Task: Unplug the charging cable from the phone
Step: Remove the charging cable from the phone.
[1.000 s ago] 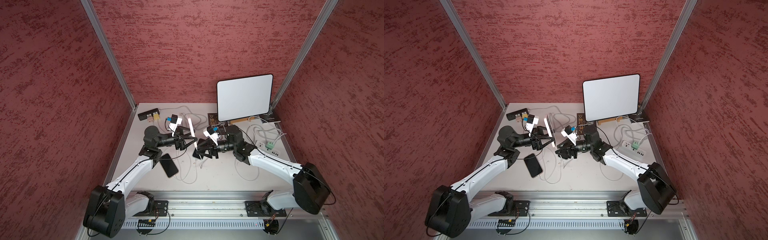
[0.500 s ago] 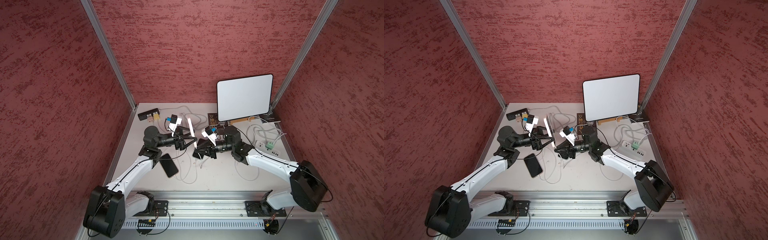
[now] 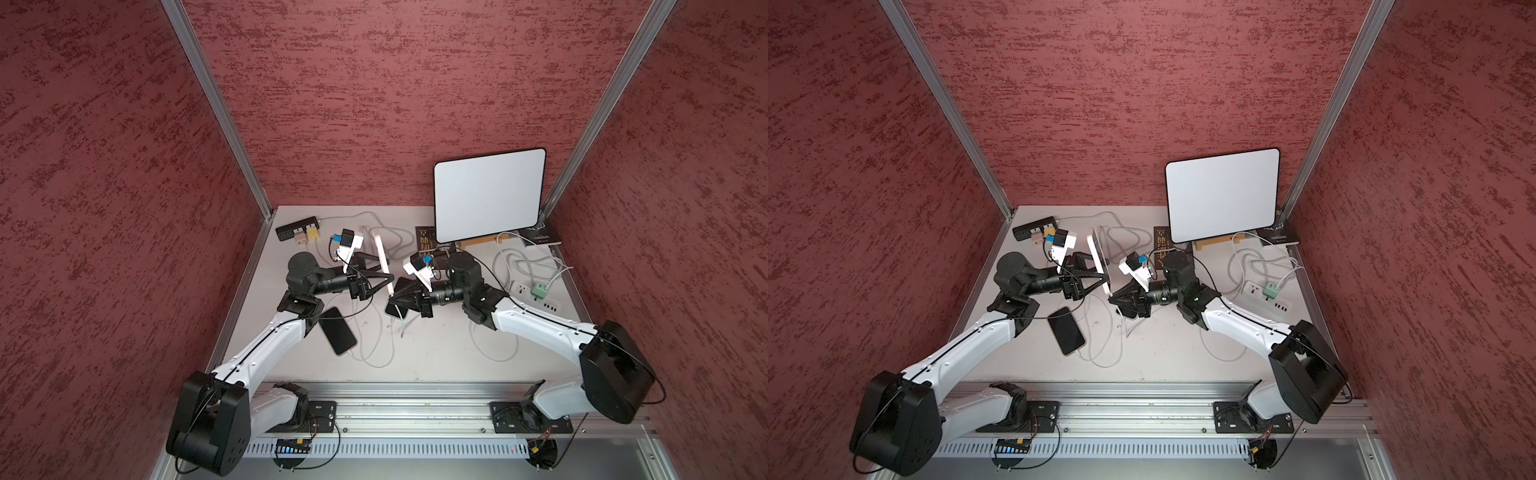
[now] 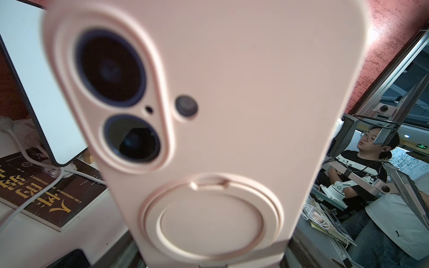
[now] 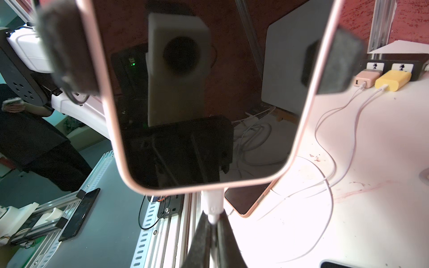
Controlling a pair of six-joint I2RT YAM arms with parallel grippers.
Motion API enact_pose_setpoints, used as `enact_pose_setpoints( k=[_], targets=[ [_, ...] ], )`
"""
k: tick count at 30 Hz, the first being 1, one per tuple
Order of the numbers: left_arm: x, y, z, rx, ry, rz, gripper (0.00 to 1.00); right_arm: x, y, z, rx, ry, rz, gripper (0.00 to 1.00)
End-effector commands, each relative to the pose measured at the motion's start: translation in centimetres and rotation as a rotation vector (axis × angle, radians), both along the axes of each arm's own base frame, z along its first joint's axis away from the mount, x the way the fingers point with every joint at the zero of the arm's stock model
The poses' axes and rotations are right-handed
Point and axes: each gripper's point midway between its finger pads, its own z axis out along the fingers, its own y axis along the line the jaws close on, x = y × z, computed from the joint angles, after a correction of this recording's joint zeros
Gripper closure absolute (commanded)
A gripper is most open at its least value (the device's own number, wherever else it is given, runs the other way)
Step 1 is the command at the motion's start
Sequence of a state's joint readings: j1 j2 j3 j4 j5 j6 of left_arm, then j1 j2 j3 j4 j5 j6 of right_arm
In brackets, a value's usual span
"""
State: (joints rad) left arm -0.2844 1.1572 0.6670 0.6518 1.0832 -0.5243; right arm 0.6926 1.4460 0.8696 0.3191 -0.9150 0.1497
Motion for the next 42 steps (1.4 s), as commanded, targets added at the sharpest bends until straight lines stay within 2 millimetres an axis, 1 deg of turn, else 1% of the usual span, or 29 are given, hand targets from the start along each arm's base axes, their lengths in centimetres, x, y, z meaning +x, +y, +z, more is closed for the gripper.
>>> enact_pose_setpoints(
  k=[1,12,18,22,26,29,32,36,42],
  targets=[
    [-0.3,0.6,1.8,-0.029,-0.088,0.024,0.71,-0.3,0.2,-0.1,0.014,-0.014,0.015,1.0],
    [-0.4,0.8,2.5,-0.05,-0.097,0.03,0.71,-0.6,0.0,-0.7,0.019,-0.007,0.012,1.0],
    [-0.4,0.9,2.5,-0.051,-0.095,0.031,0.71,-0.5,0.0,-1.0,0.011,0.0,0.002,1.0],
    [-0.4,0.9,2.4,-0.051,-0.093,0.031,0.71,-0.1,-0.2,-1.4,-0.024,0.004,-0.022,0.97],
    [-0.5,0.9,2.2,-0.051,-0.091,0.031,0.69,0.0,-0.3,-1.6,-0.051,0.011,-0.035,0.85],
    [-0.5,0.9,2.1,-0.051,-0.09,0.032,0.68,0.6,-0.4,-1.9,-0.074,0.018,-0.075,0.84],
    [-0.5,0.9,1.9,-0.05,-0.086,0.031,0.68,1.8,-0.7,-2.8,-0.119,0.027,-0.145,0.88],
    [-0.6,0.9,1.9,-0.05,-0.084,0.03,0.67,3.1,-1.0,-3.8,-0.172,0.042,-0.225,0.88],
    [-0.8,1.0,1.8,-0.051,-0.083,0.031,0.67,5.3,-2.2,-5.6,-0.269,0.084,-0.378,0.89]
  ],
)
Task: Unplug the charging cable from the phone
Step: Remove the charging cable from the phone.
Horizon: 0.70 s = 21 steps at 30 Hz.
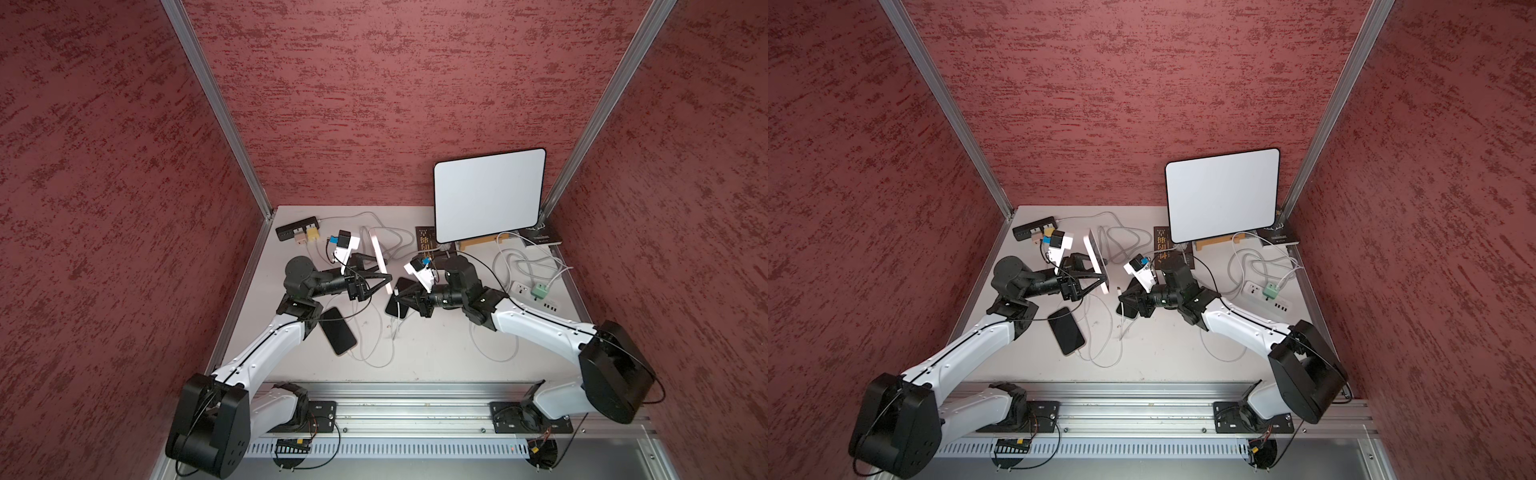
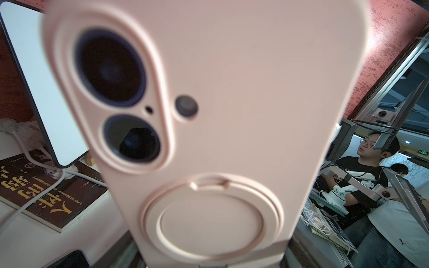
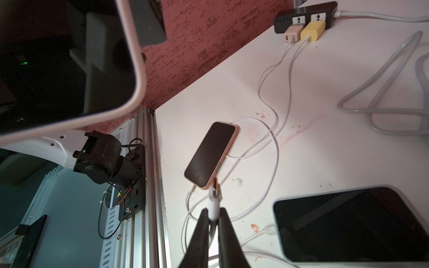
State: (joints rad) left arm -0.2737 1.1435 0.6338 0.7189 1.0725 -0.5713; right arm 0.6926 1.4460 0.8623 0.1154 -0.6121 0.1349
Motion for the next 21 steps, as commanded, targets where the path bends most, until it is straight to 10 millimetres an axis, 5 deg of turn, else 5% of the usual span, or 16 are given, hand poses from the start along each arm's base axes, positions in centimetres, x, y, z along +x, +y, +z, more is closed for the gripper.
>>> enact_pose_setpoints(
  k=[1,7,14,21],
  targets=[
    [-0.7,0.5,1.6,-0.025,-0.083,0.013,0.67,1.8,-0.7,-0.5,-0.067,0.008,-0.119,0.89],
    [-0.7,0.3,1.6,-0.025,-0.081,0.008,0.66,2.5,-1.3,-1.0,-0.111,0.028,-0.173,0.83],
    [-0.7,0.2,1.4,-0.023,-0.073,0.003,0.65,2.5,-1.6,-1.0,-0.129,0.039,-0.189,0.61],
    [-0.7,0.2,1.3,-0.021,-0.071,0.0,0.65,2.0,-1.9,1.2,-0.113,0.02,-0.177,0.46]
  ],
)
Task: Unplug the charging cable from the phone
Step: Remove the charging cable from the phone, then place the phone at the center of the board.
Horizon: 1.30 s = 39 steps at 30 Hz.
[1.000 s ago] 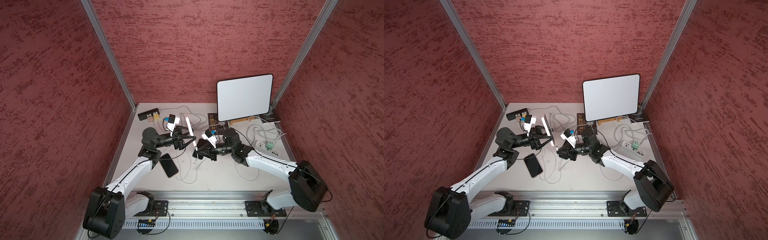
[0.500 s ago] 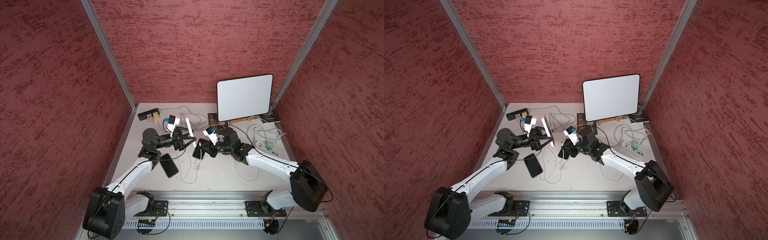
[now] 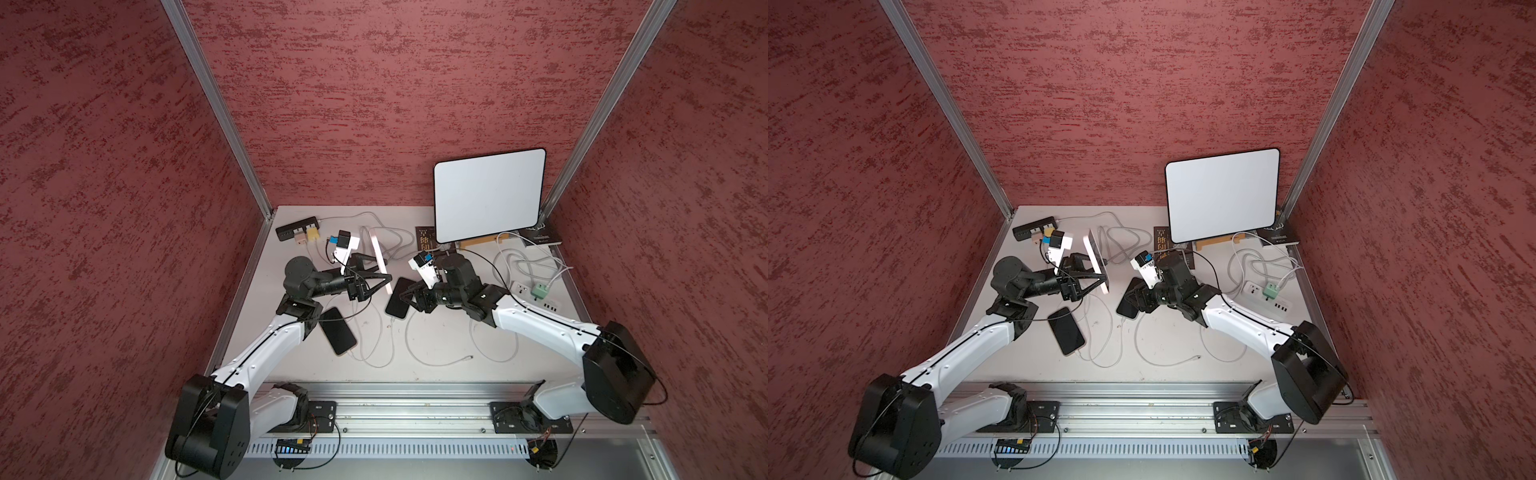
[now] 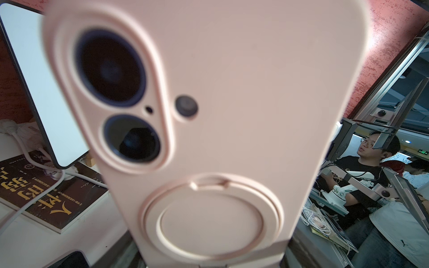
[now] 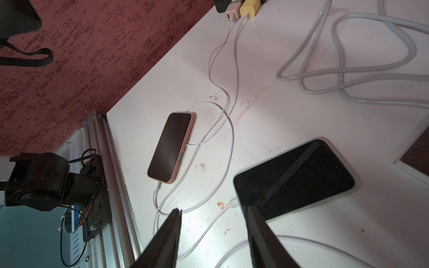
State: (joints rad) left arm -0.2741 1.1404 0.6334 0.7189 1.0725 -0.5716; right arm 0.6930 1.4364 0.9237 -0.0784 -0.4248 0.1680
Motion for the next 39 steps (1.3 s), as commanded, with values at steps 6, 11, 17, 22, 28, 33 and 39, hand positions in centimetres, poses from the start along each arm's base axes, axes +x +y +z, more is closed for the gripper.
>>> enact_pose_setpoints(
  k=[6,11,17,22,28,33,39],
  targets=[
    [-0.9,-0.1,1.0,-0.014,-0.068,-0.026,0.64,-1.2,0.1,5.5,0.069,-0.043,0.079,0.32],
    [-1.5,-0.3,0.8,-0.01,-0.074,-0.065,0.64,-2.6,0.4,8.7,0.151,-0.033,0.174,0.2],
    [-2.3,-0.5,0.7,-0.012,-0.08,-0.105,0.64,-4.2,0.8,12.0,0.248,-0.013,0.29,0.12],
    [-2.7,-0.7,0.6,-0.008,-0.081,-0.128,0.64,-5.2,1.0,14.2,0.323,0.0,0.363,0.07],
    [-3.3,-1.0,0.3,-0.003,-0.083,-0.157,0.64,-6.2,1.4,17.1,0.408,-0.003,0.441,0.01],
    [-3.5,-1.3,0.1,0.001,-0.081,-0.176,0.64,-5.8,1.5,17.8,0.413,-0.014,0.427,0.01],
    [-3.7,-1.7,-0.3,0.006,-0.072,-0.201,0.64,-5.2,1.9,18.5,0.42,-0.023,0.428,0.01]
  ],
)
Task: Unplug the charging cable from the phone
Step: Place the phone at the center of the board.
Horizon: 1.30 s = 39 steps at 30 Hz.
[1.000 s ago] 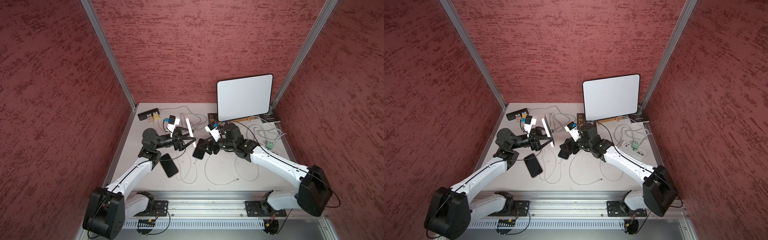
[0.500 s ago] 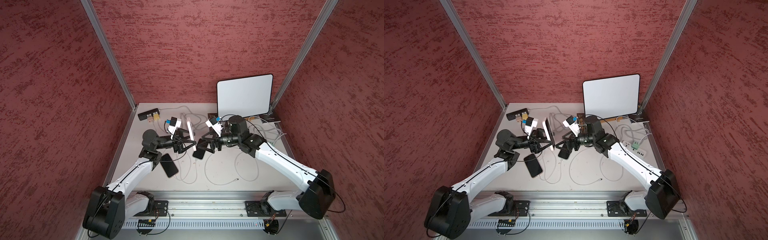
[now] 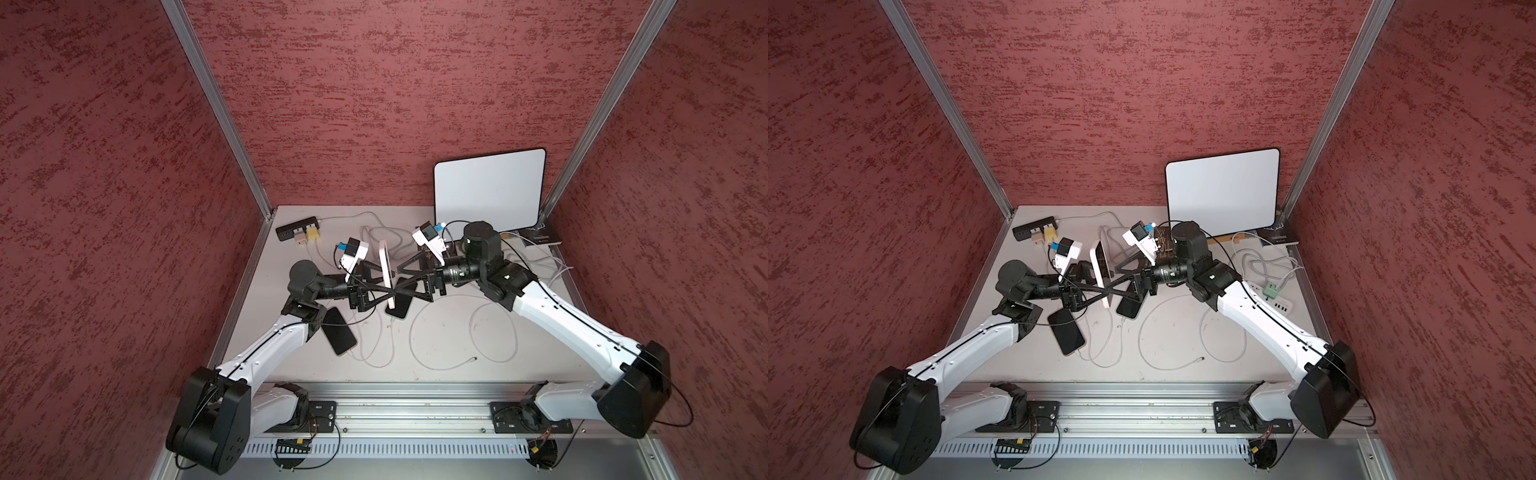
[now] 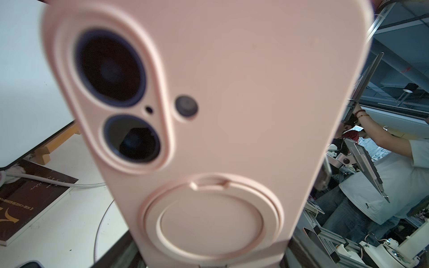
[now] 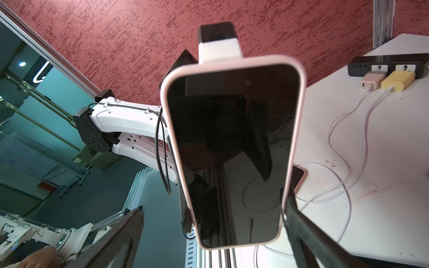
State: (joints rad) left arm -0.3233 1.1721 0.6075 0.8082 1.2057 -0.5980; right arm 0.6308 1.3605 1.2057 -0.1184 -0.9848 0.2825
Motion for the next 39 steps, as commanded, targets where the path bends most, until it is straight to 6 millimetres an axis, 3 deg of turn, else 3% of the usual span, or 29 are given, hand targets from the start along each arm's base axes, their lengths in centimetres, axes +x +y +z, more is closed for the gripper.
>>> enact_pose_setpoints(
  k=[1,8,25,37,39],
  targets=[
    [-0.6,-0.2,0.8,-0.015,-0.057,-0.023,0.64,0.5,0.3,1.7,0.035,-0.03,0.011,0.01],
    [-0.6,-0.6,0.5,-0.011,-0.048,-0.036,0.65,0.8,0.8,2.1,0.04,-0.04,0.007,0.01],
    [-0.9,-0.7,0.6,-0.012,-0.055,-0.047,0.65,2.9,1.2,0.5,-0.028,-0.062,-0.09,0.01],
    [-1.0,-0.9,0.5,-0.011,-0.053,-0.056,0.65,2.1,1.9,0.7,-0.002,-0.048,-0.025,0.01],
    [-1.0,-0.9,0.4,-0.01,-0.051,-0.058,0.65,2.5,2.3,-0.3,-0.015,-0.029,-0.02,0.01]
  ],
)
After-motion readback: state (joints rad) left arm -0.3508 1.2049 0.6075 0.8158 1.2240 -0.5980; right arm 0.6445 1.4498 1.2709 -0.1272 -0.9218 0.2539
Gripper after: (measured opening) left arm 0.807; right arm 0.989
